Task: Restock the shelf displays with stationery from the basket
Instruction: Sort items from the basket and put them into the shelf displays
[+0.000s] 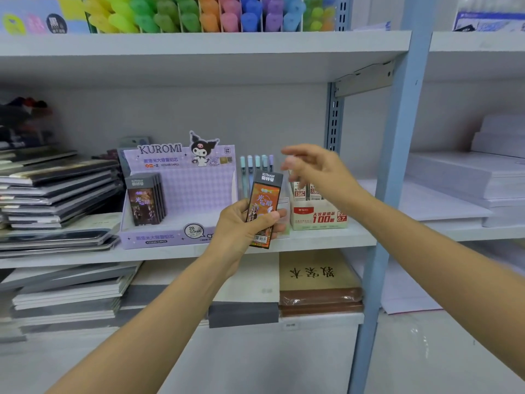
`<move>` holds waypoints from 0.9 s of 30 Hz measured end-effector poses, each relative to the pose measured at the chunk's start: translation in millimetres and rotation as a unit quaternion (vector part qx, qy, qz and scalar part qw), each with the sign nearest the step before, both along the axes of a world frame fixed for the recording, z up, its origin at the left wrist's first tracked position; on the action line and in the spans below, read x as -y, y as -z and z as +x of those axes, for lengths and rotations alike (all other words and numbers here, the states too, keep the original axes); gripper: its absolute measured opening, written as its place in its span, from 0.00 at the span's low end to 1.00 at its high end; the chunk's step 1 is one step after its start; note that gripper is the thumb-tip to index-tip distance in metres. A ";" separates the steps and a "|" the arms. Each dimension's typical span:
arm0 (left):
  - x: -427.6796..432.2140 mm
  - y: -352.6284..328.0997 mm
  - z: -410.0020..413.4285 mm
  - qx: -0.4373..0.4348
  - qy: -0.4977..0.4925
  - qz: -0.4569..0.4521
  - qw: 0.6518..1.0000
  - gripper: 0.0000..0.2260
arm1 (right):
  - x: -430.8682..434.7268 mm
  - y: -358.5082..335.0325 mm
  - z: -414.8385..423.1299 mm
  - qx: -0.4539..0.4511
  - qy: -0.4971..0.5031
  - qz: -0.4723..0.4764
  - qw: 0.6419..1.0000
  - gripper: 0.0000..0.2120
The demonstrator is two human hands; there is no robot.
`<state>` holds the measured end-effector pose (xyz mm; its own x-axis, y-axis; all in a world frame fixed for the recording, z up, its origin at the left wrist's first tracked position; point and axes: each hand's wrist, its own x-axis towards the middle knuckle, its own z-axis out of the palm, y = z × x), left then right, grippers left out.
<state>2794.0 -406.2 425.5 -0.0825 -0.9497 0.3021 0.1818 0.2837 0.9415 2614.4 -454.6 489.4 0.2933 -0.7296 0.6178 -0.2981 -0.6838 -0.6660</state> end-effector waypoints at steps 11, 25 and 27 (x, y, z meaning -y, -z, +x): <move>-23.3 19.0 95.9 0.259 -0.357 -0.180 0.879 0.11 | -9.1 -17.8 93.3 0.097 -0.046 0.019 0.994 0.06; -47.2 61.2 183.8 0.620 -0.384 -0.191 0.657 0.32 | 12.0 8.3 230.7 0.013 -0.087 -0.017 0.996 0.03; -46.9 60.8 185.0 0.621 -0.385 -0.198 0.653 0.32 | 14.9 7.5 229.1 -0.023 -0.075 -0.044 0.996 0.04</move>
<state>2979.0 -359.3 364.6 -0.0422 -0.7217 0.6909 -0.9929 0.1070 0.0511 2843.5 -469.5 482.0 0.4243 -0.6188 0.6611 -0.2175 -0.7783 -0.5890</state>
